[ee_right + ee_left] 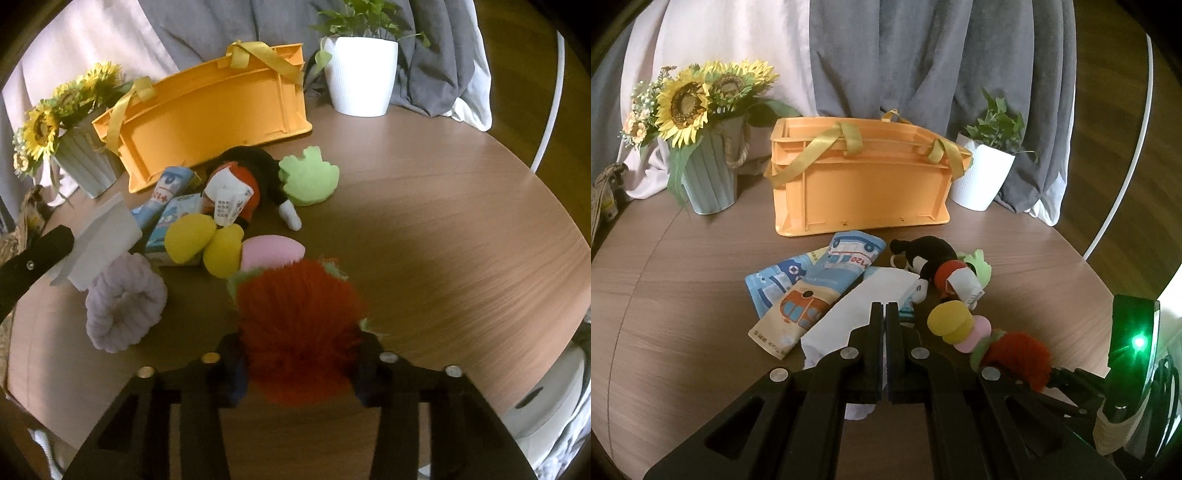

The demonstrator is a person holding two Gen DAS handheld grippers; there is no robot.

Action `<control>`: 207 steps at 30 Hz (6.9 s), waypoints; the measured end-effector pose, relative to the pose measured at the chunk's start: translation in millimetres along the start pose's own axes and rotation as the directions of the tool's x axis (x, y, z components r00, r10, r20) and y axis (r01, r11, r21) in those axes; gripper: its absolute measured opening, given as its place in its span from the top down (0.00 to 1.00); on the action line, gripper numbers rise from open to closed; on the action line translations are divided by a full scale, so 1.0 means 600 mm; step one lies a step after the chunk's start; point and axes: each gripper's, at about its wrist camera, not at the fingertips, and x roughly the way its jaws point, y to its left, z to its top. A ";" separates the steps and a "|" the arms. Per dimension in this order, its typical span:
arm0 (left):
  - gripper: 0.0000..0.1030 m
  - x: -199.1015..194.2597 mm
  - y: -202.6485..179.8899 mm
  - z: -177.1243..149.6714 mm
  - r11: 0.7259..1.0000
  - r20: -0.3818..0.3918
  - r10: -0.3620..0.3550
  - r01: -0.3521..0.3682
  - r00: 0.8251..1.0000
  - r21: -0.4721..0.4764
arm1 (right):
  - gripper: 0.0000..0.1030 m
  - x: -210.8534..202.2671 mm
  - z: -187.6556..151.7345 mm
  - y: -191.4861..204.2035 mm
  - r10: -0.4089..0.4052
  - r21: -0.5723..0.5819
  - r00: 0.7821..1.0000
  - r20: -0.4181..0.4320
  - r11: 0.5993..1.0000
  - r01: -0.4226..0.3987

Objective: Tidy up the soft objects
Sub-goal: 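Close the right gripper on the red fluffy pompom, then lift the red pompom with the right gripper and carry it over the orange crate, then open the right gripper to drop the pompom into the crate, then withdraw the right tool from the crate and move toward the lavender sock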

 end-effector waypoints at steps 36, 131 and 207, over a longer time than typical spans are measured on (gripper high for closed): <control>0.97 -0.106 -0.005 0.128 0.997 0.200 0.007 0.009 0.980 -0.079 | 0.64 -0.161 0.160 0.042 0.151 -0.130 0.945 0.291 0.985 -0.118; 0.59 0.138 0.063 0.378 0.984 0.204 0.179 -0.171 0.962 -0.057 | 0.51 0.065 0.492 0.126 0.216 -0.202 0.931 0.293 0.966 -0.161; 0.01 -0.131 -0.051 0.100 0.939 0.150 0.343 -0.343 0.927 -0.024 | 0.30 -0.163 0.180 0.038 0.218 -0.188 0.932 0.288 0.968 -0.169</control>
